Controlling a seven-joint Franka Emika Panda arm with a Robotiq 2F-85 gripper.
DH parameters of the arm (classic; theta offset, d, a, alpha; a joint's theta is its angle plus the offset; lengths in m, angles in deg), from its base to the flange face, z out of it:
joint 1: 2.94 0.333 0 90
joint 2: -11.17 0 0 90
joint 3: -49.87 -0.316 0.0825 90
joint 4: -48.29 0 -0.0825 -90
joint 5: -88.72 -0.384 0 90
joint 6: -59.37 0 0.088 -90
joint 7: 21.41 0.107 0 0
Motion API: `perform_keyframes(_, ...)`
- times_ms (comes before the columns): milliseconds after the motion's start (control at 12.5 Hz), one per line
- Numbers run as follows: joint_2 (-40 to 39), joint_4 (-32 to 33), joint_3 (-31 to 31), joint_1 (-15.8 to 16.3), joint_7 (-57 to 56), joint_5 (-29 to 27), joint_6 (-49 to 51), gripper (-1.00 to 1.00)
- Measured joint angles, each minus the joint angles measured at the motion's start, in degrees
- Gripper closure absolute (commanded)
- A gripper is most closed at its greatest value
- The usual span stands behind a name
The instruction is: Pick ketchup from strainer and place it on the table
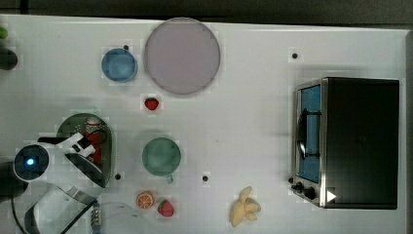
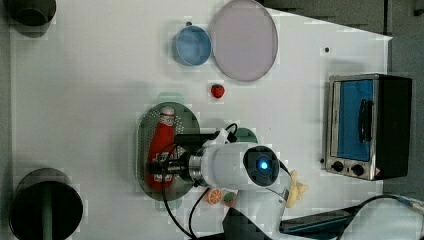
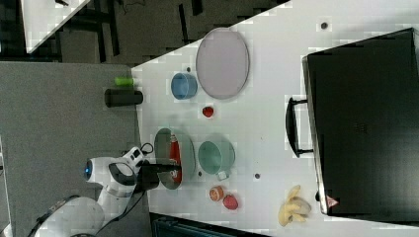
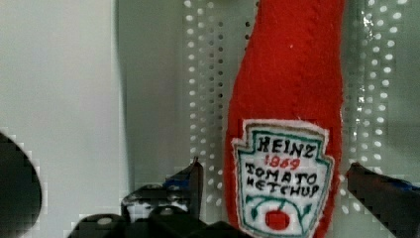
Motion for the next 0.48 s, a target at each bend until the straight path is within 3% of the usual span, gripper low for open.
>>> perform_keyframes(80,-1.3,-0.2,0.3,0.1,0.9,2.4,-0.2,-0.91)
perform_keyframes(320,-2.9,-0.1,1.6,0.0,2.3,5.2,-1.3,-0.20)
perform_keyframes(480,-3.0,-0.7,1.3,0.0,3.0,5.5,-1.2,-0.18)
